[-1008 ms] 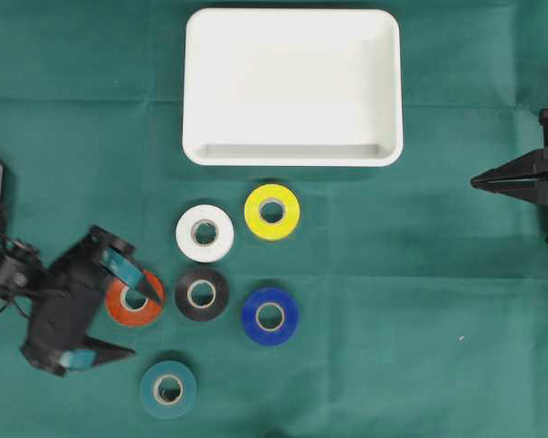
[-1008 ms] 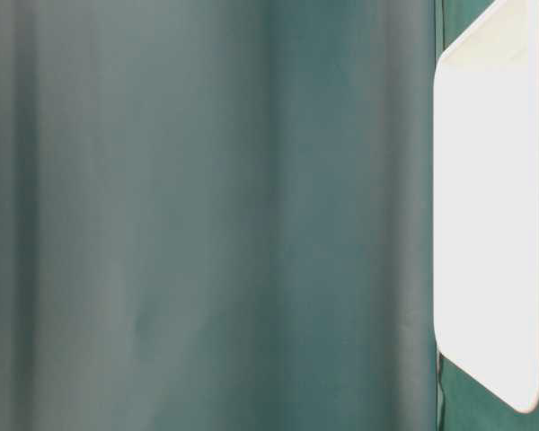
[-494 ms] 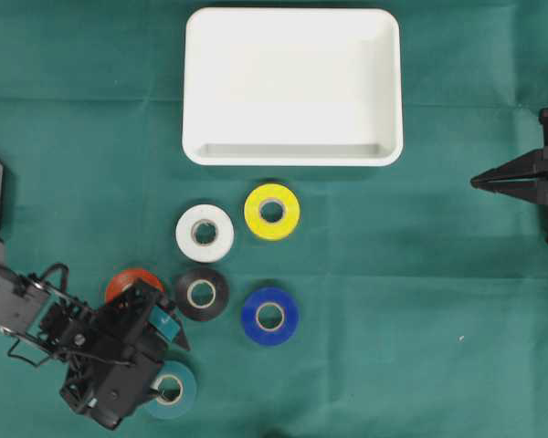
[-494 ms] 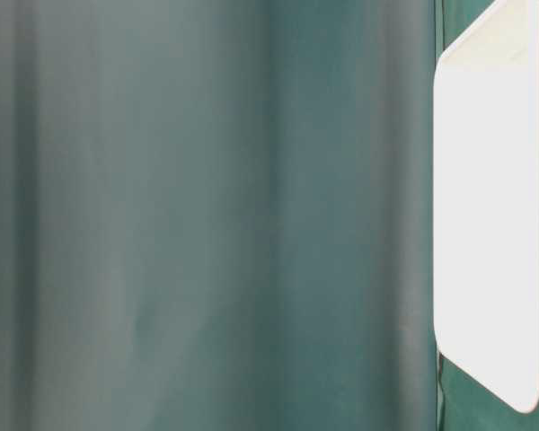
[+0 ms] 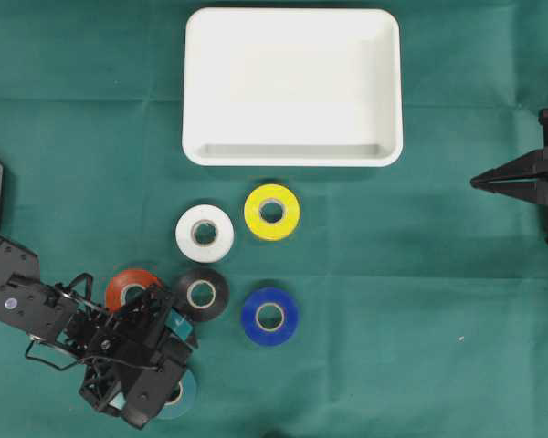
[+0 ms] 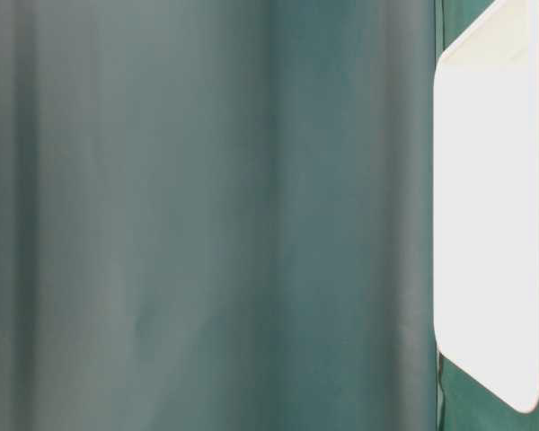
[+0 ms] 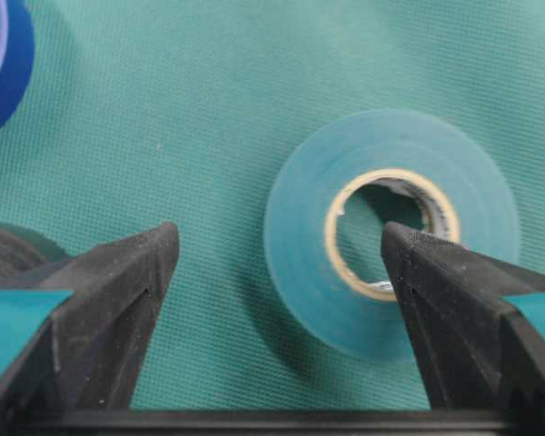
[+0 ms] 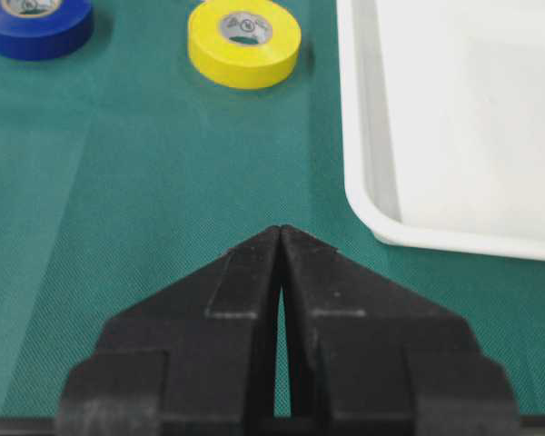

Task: Put the tape into the white case with the left arm.
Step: 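Move the left gripper down over the teal tape roll, then close the left gripper on the teal tape roll and lift it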

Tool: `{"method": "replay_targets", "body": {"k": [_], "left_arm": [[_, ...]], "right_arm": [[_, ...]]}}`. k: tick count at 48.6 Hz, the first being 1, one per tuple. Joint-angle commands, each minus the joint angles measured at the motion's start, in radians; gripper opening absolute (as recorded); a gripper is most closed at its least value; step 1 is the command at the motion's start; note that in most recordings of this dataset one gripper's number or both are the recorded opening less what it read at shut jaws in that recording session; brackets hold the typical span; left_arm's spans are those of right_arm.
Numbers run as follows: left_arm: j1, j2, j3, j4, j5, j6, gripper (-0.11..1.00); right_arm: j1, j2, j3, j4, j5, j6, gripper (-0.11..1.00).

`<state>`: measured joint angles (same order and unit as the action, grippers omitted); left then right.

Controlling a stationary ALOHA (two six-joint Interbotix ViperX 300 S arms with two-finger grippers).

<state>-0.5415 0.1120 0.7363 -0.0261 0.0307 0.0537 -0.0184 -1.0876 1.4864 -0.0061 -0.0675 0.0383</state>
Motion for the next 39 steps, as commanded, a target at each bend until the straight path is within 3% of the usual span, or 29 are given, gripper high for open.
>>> {"method": "replay_targets", "body": {"k": [1,19,23,32,39], "left_arm": [[0.005,-0.005,-0.017,0.002,-0.008,0.003,0.97],[0.006,0.009,-0.026,0.002,-0.006,0.005,0.93],[0.005,0.009,-0.026,0.002,0.002,0.005,0.79],[-0.002,0.006,-0.040,0.002,0.051,0.003,0.26],[-0.002,-0.003,-0.051,0.002,0.075,0.003,0.24]], "right_arm": [[0.000,0.012,-0.011,0.000,-0.006,0.003,-0.09],[-0.002,0.012,-0.011,0.000,-0.006,0.002,-0.09],[-0.002,0.012,-0.011,0.000,-0.006,0.002,-0.09],[-0.002,0.012,-0.011,0.000,-0.006,0.002,-0.09],[-0.002,0.012,-0.011,0.000,-0.006,0.002,-0.09]]}}
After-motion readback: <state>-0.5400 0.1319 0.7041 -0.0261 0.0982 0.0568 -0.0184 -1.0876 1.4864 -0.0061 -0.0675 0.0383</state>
